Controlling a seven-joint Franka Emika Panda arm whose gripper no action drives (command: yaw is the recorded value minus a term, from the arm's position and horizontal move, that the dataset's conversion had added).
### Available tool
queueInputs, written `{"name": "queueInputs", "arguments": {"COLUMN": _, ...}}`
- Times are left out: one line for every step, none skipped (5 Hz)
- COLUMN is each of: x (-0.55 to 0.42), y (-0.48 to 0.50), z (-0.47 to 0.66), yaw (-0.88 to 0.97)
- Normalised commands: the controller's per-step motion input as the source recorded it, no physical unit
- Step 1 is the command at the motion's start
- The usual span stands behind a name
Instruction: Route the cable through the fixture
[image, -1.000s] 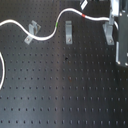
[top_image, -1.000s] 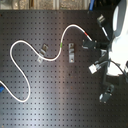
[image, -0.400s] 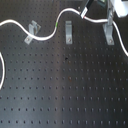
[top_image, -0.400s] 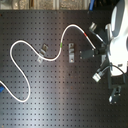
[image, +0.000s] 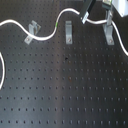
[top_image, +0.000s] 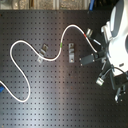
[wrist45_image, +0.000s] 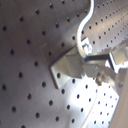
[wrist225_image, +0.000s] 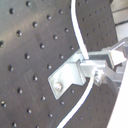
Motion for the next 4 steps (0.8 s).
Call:
{"name": "queueInputs", "arguments": {"x": -0.215, "y": -0.067, "z": -0.06, "yaw": -0.21}}
{"name": "queueInputs", "arguments": {"x": -0.223, "y": -0.073, "z": -0.04, "yaw": -0.14}}
{"name": "queueInputs", "arguments": {"x": -0.086, "y": 0.057, "z": -0.03, "yaw": -0.12}}
{"name": "queueInputs", "arguments": {"x": -0.066, "y": 0.094, "z": -0.01, "yaw": -0.17}}
